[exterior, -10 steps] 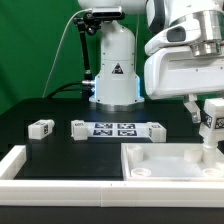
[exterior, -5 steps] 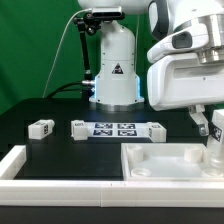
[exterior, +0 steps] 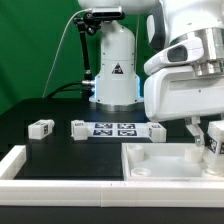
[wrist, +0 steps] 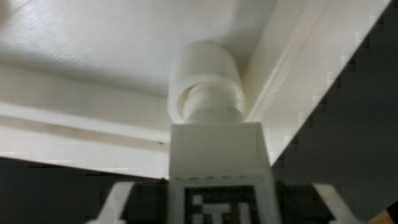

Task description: Assemble one leg

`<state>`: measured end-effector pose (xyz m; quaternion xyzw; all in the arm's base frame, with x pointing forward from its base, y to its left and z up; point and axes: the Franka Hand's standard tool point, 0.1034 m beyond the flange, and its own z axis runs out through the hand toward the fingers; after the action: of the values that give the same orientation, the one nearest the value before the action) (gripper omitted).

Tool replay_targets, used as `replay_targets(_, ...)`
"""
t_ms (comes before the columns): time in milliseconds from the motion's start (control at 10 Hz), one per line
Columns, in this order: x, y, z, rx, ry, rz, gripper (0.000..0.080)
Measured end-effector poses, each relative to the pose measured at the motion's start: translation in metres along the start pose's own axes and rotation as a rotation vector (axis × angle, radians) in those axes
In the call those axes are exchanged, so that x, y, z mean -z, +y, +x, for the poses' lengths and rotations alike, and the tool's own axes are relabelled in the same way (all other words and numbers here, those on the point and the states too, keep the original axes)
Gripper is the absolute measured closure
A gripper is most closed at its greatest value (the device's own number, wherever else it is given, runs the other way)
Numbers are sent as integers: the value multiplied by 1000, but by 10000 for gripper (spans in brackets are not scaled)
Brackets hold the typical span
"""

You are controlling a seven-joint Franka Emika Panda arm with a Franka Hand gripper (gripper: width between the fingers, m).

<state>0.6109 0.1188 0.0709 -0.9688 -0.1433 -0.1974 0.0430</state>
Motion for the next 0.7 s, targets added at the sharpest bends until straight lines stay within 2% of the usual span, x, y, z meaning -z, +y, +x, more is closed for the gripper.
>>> replay_targets(500,-3,2,-3,-1,110,-28,509)
replay_targets(700,-2,1,-4,-4,114,-29,509)
